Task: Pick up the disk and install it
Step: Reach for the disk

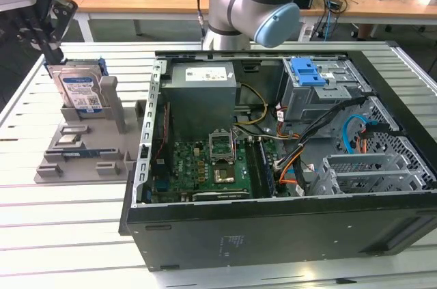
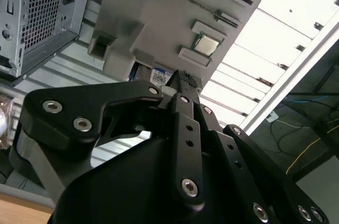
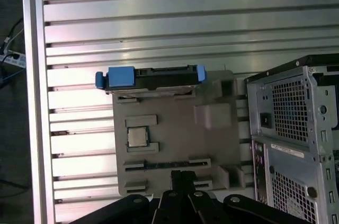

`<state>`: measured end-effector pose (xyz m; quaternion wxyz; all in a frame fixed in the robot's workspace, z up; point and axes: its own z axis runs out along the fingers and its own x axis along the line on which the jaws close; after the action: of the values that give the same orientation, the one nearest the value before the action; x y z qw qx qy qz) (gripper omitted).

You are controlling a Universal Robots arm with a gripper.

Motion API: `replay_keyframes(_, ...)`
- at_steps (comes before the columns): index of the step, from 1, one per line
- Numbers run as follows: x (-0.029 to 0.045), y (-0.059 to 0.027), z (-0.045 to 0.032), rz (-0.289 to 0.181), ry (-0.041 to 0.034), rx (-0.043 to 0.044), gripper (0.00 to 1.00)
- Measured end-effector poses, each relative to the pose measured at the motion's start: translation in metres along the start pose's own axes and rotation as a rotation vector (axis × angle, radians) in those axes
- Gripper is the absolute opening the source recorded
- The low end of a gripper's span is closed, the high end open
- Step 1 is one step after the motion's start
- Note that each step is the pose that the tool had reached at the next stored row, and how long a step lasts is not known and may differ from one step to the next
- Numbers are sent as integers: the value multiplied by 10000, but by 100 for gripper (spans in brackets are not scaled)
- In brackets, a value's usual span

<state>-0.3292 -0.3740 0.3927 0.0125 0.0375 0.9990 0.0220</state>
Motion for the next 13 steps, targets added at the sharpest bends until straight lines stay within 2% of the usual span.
replay_keyframes(4,133,32,1,0,-1,-1,11)
replay_keyframes(6,227,63,3,-1,0,0,11)
replay_keyframes(10,310,92,4,0,0,0,11)
replay_keyframes(13,427,151,9,-2,-1,0,11)
